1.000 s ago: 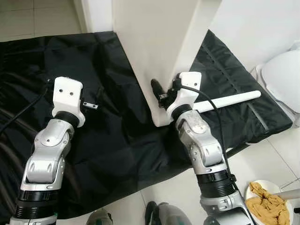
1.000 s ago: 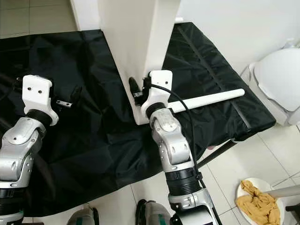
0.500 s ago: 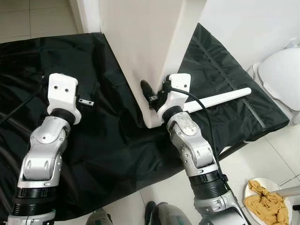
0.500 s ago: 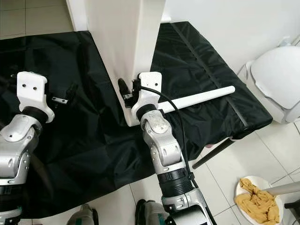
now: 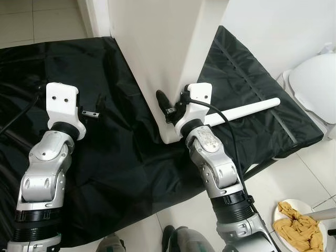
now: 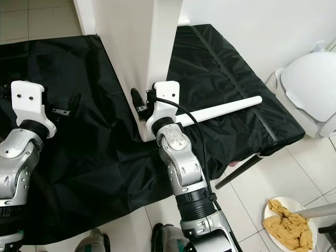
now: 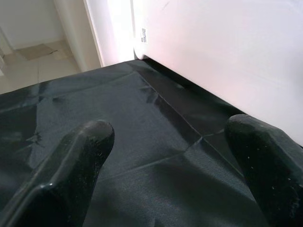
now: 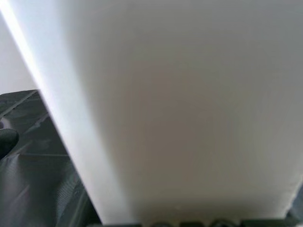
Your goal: Building children table
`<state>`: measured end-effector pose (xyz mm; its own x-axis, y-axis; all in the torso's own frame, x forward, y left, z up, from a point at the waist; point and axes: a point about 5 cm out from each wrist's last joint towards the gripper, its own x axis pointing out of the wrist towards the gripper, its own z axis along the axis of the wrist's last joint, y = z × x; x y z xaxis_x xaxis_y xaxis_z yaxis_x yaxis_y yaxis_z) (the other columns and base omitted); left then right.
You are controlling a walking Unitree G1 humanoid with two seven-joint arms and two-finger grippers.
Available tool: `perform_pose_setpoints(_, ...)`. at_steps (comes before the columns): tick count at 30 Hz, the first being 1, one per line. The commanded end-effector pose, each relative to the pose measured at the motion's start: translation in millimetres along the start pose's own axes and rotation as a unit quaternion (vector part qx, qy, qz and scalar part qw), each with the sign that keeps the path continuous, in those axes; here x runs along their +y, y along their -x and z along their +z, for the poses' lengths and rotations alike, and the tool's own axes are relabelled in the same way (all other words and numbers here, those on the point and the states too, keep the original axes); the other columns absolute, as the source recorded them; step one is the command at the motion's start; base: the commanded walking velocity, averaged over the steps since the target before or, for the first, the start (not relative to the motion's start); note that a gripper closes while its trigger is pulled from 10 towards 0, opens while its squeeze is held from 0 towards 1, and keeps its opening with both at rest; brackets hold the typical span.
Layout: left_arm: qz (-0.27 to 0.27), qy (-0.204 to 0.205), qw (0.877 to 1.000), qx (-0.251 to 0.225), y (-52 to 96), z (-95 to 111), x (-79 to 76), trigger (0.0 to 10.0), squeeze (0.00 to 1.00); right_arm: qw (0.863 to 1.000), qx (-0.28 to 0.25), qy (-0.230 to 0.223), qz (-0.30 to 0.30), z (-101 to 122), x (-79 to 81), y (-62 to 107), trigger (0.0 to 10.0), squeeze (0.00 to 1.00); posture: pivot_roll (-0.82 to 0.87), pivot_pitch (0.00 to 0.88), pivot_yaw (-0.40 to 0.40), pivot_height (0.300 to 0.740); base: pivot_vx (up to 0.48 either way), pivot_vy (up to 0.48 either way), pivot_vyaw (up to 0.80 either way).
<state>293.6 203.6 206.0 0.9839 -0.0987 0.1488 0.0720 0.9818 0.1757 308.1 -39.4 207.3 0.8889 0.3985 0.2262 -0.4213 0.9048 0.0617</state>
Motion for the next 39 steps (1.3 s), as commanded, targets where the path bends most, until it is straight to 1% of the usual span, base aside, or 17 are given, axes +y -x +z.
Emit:
perform_pose_setpoints(1,0.011,0.005,1.000,0.012,-1.2,-3.5,1.3,10.0,0.00,0.998,0.017,-0.011,0.061,-8.3,22.8,-0.8,10.0,0.00,0.13,0.117,-0.078,0.740,0.000,0.000,0.00)
perform_pose_setpoints(5,0.012,0.005,1.000,0.013,-0.9,-4.0,1.7,10.0,0.00,0.998,0.014,-0.009,0.061,-8.0,23.4,-0.6,10.0,0.00,0.14,0.118,-0.079,0.740,0.000,0.000,0.00)
perform_pose_setpoints(12,0.013,0.005,1.000,0.016,-0.2,-4.4,2.4,10.0,0.00,0.998,0.010,-0.008,0.061,-7.2,24.3,-0.6,10.0,0.00,0.14,0.119,-0.079,0.740,0.000,0.265,0.00)
perform_pose_setpoints(39,0.012,0.004,1.000,0.018,-0.1,-3.9,2.4,10.0,0.00,0.997,-0.008,-0.006,0.073,-4.3,28.4,0.3,10.0,0.00,0.14,0.119,-0.082,0.740,0.000,0.369,0.00)
